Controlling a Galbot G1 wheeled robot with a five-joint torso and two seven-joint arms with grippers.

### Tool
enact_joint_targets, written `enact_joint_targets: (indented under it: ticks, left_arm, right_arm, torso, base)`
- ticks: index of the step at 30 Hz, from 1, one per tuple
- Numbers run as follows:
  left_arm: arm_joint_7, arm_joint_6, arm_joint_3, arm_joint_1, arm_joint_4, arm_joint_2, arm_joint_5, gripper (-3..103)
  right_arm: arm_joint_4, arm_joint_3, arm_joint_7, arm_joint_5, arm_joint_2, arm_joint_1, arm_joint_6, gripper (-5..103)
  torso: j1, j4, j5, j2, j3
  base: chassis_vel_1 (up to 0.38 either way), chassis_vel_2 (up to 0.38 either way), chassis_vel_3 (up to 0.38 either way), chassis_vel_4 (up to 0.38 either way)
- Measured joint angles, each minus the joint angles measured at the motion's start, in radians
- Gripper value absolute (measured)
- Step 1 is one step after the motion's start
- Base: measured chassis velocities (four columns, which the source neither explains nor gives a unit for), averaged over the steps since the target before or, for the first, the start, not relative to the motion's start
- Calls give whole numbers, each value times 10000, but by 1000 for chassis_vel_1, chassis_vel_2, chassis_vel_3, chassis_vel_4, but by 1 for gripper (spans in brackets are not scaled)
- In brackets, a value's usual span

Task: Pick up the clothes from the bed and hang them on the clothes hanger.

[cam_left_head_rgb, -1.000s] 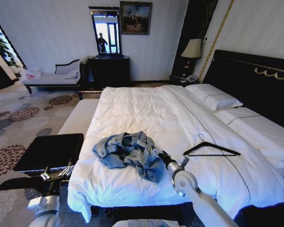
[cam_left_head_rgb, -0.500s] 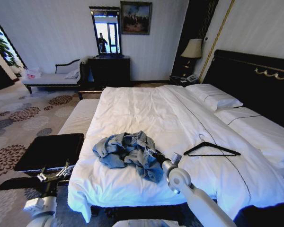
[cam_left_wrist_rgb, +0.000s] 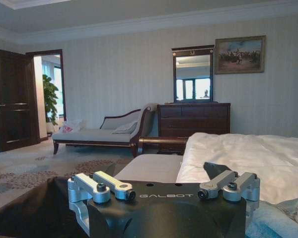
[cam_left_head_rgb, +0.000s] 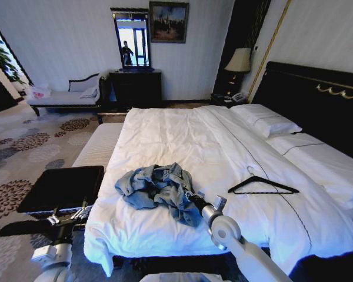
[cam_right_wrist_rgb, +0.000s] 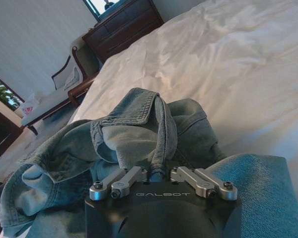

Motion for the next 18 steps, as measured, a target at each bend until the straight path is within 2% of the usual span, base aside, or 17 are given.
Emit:
enact_joint_targets:
  ticks: [1,2,4,9,15,18]
  left_arm:
    - [0,0,-1,0,-1,2,0,100]
    - [0,2,-7,4,-5,7,0,100]
    - [1,3,-11,1,-7,19,0,100]
    - [5,13,-12,-64,-6,50,1,100]
    - [8,21,20,-105,3,49,3,100]
    - [48,56,206,-280,59,102,-13,100]
  right_arm:
    - [-8,-4,-14,-9,-1,-2,0,18]
    - [-70,-3,-86,-75,-6,-6,0,7]
    - [-176,58,-231,-348,-10,-7,69,4]
    - [-281,604,-671,-998,3,78,413,4]
    - [174,1301,-735,-1049,-125,36,514,4]
    - [920,1679,-907,-1144,-302,-477,615,4]
  torso:
    - [-1,0,0,0,0]
    - [0,0,-1,1,0]
    - [0,1,0,0,0]
    - [0,1,1,0,0]
    - [0,3,1,0,1]
    - [0,1,2,0,0]
  base:
    - [0,0,0,0]
    - [0,0,0,0]
    - [0,0,0,0]
    - [0,0,0,0]
    - [0,0,0,0]
    - [0,0,0,0]
